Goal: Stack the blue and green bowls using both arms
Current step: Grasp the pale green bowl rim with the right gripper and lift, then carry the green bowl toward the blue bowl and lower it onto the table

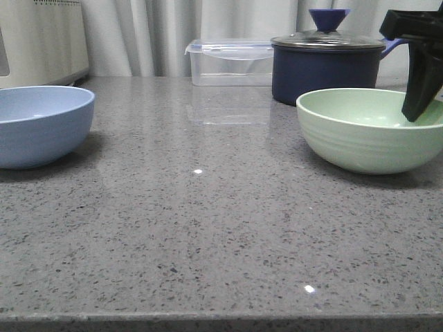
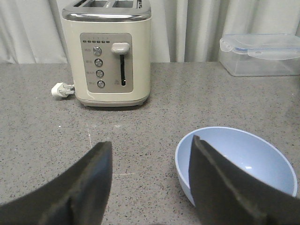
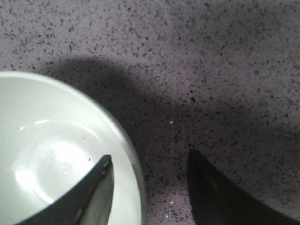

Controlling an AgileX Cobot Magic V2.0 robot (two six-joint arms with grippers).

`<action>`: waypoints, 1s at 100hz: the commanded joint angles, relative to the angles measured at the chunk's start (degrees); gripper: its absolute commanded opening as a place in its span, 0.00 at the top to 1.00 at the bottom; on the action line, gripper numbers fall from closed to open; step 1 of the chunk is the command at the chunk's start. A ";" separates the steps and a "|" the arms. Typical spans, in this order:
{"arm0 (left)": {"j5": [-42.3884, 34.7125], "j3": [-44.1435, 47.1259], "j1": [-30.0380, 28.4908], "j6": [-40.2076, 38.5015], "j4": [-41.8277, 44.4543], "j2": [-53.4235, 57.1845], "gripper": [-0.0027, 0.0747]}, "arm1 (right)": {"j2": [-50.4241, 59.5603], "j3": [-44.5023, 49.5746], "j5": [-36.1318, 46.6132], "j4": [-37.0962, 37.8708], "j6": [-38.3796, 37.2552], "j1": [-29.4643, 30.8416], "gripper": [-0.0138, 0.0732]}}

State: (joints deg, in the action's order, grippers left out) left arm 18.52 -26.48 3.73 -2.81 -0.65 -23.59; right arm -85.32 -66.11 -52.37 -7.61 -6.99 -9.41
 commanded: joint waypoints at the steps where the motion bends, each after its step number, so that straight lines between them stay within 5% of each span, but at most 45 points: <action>1: -4.65 -2.06 -0.25 -0.57 -0.13 -0.77 0.49 | 1.58 -2.00 1.63 -0.20 0.48 0.03 0.49; 47: -4.65 -2.06 -0.25 -0.57 -0.13 -0.77 0.49 | 1.58 -2.00 1.63 -0.20 0.48 0.15 0.94; 74: -4.65 -2.06 -0.25 -0.57 -0.13 -0.77 0.49 | 2.07 -4.51 0.55 -0.24 0.96 -0.99 0.93; 100: -4.65 -2.06 -0.25 -0.57 -0.13 -0.77 0.49 | 0.00 -10.99 0.01 -0.24 2.20 -9.33 0.93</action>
State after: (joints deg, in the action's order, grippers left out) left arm 18.52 -26.48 3.73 -2.81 -0.65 -23.59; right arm -86.11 -73.68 -54.04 -7.52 -5.78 -16.17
